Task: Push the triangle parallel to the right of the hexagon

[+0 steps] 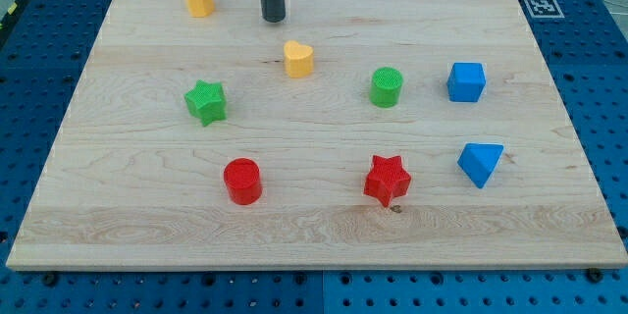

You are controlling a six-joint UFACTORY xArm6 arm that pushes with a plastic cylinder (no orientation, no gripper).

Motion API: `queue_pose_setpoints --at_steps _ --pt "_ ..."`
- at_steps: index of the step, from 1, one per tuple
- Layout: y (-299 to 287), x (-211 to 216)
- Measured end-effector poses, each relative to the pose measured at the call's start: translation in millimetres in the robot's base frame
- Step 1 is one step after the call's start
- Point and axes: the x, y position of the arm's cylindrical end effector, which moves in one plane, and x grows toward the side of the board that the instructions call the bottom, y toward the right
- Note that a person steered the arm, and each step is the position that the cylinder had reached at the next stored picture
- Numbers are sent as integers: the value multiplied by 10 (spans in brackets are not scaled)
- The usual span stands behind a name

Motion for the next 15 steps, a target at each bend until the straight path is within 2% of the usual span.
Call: queue_pose_setpoints --at_steps 2,5,6,10,12,13,15 --pt "1130 113" --pt "1636 407" --pt "1636 407" --pt "2049 841" --pt "2120 796" --pt "2826 679" --pt "3300 952"
